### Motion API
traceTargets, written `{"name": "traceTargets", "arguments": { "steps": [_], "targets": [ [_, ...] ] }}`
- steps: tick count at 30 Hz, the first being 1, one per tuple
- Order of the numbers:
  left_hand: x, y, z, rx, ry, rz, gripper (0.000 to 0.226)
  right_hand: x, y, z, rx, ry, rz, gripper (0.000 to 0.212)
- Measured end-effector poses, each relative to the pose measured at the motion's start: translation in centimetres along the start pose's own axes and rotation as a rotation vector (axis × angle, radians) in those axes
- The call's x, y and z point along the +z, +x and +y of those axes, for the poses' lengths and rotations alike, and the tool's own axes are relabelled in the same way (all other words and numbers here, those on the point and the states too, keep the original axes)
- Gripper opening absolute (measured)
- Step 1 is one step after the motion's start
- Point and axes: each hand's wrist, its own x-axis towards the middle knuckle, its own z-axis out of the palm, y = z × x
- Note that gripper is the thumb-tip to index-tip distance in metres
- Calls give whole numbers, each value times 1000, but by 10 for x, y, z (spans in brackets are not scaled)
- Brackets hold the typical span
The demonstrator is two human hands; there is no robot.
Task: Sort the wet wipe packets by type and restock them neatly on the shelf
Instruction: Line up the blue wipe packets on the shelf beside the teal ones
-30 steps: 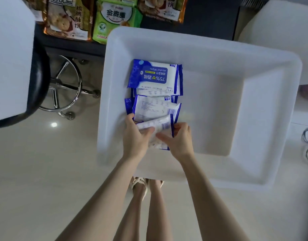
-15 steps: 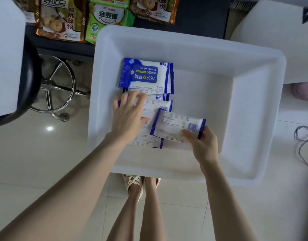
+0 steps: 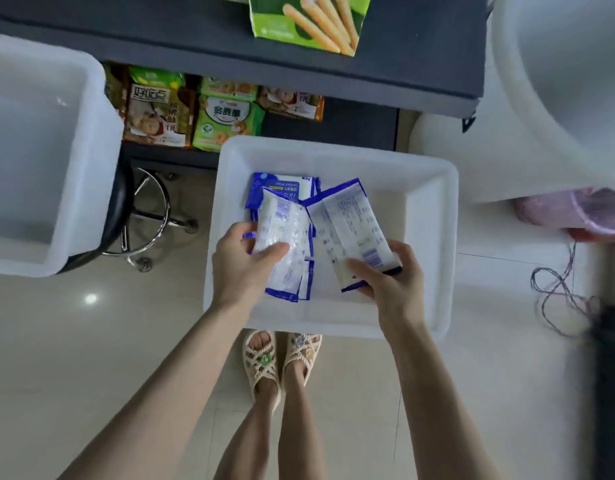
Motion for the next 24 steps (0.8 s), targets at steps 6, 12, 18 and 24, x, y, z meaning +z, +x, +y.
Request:
{"name": "traceTargets", "arguments": {
  "steps": [6,12,18,24],
  "targets": [
    [-48,-86,110,77,-192,-70,10,3,-79,-119,-172,-87,-184,37],
    [-98,-159,234,253,-373,-221,12,8,-169,-244,-353,41,-447,38],
    [-143,-209,335,304,-644,-313,37,12,-229,-361,-529,112,-456,22],
    [-173,-226,416,589,-504,-293,70,20,-272,-454,-773,8,-498,23]
  ]
}}
